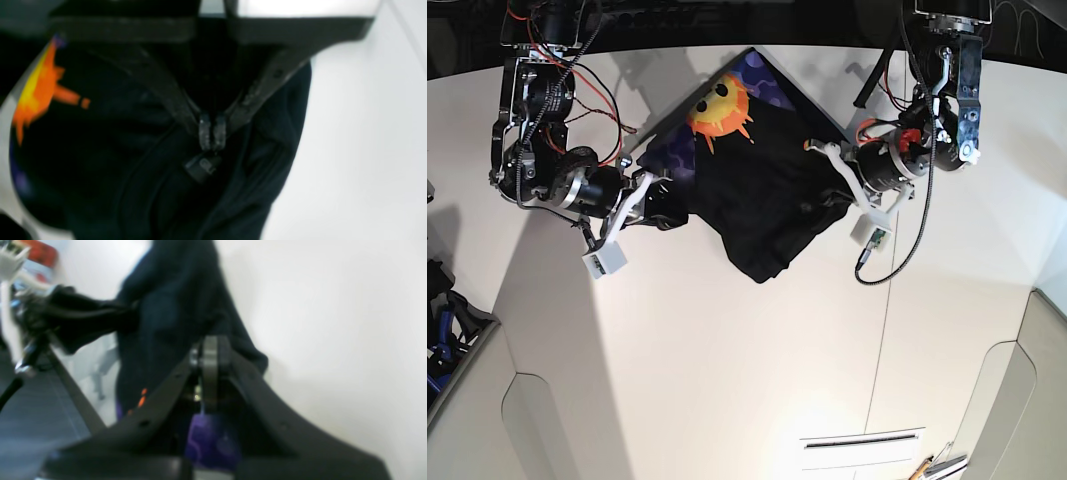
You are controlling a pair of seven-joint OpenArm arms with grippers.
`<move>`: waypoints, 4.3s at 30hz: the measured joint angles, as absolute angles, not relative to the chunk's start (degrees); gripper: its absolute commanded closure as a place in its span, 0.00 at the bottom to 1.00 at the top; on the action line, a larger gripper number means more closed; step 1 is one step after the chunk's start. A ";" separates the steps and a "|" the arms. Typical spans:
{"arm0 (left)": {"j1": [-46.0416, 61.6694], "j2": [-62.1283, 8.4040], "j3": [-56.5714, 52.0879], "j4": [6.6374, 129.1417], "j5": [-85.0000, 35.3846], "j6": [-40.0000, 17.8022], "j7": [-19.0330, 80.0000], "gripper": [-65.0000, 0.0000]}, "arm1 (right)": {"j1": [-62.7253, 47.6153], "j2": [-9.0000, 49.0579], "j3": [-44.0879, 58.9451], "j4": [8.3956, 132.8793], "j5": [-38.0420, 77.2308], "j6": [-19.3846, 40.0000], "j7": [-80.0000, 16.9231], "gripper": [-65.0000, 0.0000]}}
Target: Fold the T-shirt properly
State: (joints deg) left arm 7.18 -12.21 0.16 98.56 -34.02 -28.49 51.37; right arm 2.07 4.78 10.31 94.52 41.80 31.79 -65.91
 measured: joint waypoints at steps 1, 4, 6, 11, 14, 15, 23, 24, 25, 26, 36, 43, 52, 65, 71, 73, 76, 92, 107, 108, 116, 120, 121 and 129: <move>6.33 -12.14 0.14 98.56 -34.04 -28.47 51.11 1.00 | 2.07 4.78 10.35 95.11 42.52 31.99 -66.11 1.00; 3.92 -12.08 0.14 98.56 -34.94 -28.47 50.70 1.00 | 2.07 4.51 10.35 97.51 45.87 33.06 -66.32 1.00; 3.14 -12.05 0.03 99.20 -36.36 -28.38 50.70 1.00 | 2.11 3.44 10.33 99.11 47.62 33.26 -66.28 1.00; 3.14 -12.05 -3.66 105.16 -36.62 -28.29 51.66 1.00 | 2.04 0.80 5.32 99.81 48.49 33.30 -67.13 1.00; 3.51 -12.08 -8.10 107.11 -36.49 -28.32 51.83 1.00 | 2.11 -0.01 -0.60 99.81 46.89 33.32 -67.00 1.00; 3.95 -12.05 -9.61 107.24 -36.51 -28.29 51.81 1.00 | 2.11 -0.01 -2.63 99.81 45.32 33.34 -66.92 1.00; 8.49 -12.05 -18.06 107.22 -36.49 -27.22 52.14 1.00 | 2.09 0.14 -13.08 97.25 27.14 31.70 -60.18 1.00; 8.93 -12.03 -18.48 107.22 -36.56 -27.22 52.14 1.00 | 2.07 0.14 -13.13 96.09 25.28 31.07 -59.61 1.00; 9.56 -12.05 -18.85 107.22 -36.51 -27.24 52.16 1.00 | 2.07 0.16 -13.10 94.98 23.97 30.65 -59.44 1.00; 9.98 -12.03 -18.96 107.22 -36.53 -27.24 52.25 1.00 | 2.11 0.19 -13.06 93.80 22.90 30.22 -59.09 1.00; 11.11 -11.75 -19.05 107.22 -36.69 -27.29 52.21 1.00 | 2.46 1.23 -7.18 86.94 18.20 23.75 -56.90 1.00; 11.09 -11.75 -19.05 107.22 -37.93 -27.29 52.03 1.00 | 2.72 4.93 5.28 87.00 18.13 21.78 -56.38 1.00; 11.11 -11.75 -19.05 107.22 -38.00 -27.31 51.33 1.00 | 2.66 10.22 20.16 86.80 16.49 21.17 -57.28 1.00; 10.96 -11.94 -19.05 107.22 -38.02 -27.33 50.02 1.00 | 3.81 13.45 26.02 87.29 25.85 21.58 -58.89 1.00; 10.17 -14.33 -19.05 111.00 -38.11 -27.40 52.40 1.00 | 7.29 13.50 26.02 97.95 28.67 24.71 -58.74 1.00; 10.81 -14.44 -19.64 114.15 -38.17 -27.40 54.08 1.00 | 6.98 13.50 26.02 101.67 28.38 24.60 -60.64 1.00; 13.87 -14.41 -21.58 120.09 -38.52 -27.40 54.08 1.00 | 5.13 13.50 26.02 105.30 28.53 24.67 -61.36 1.00; 38.22 -14.31 -38.04 127.96 -47.75 -29.06 58.76 1.00 | -24.16 14.28 25.98 123.44 31.81 26.11 -64.31 1.00; 60.34 -17.02 -41.95 128.03 -54.17 -31.79 63.68 1.00 | -45.12 23.16 25.74 124.97 38.26 27.07 -67.37 1.00; 61.87 -17.87 -41.95 128.03 -54.24 -31.79 63.59 1.00 | -46.37 23.70 25.54 124.70 39.33 27.64 -67.57 1.00; 70.24 -21.52 -41.95 116.16 -56.66 -31.77 63.02 1.00 | -54.74 27.94 22.26 117.56 42.11 29.41 -67.53 1.00; 70.41 -23.09 -41.74 103.88 -61.73 -31.81 62.63 1.00 | -55.35 28.64 17.47 109.38 42.37 29.82 -67.05 1.00; 70.46 -23.66 -41.19 100.90 -62.89 -32.47 62.22 1.00 | -55.20 28.91 15.88 106.74 42.39 29.85 -66.72 1.00; 64.79 -27.29 -25.89 80.97 -61.10 -39.48 50.35 1.00 | -47.81 31.07 2.02 81.28 38.28 29.82 -47.59 1.00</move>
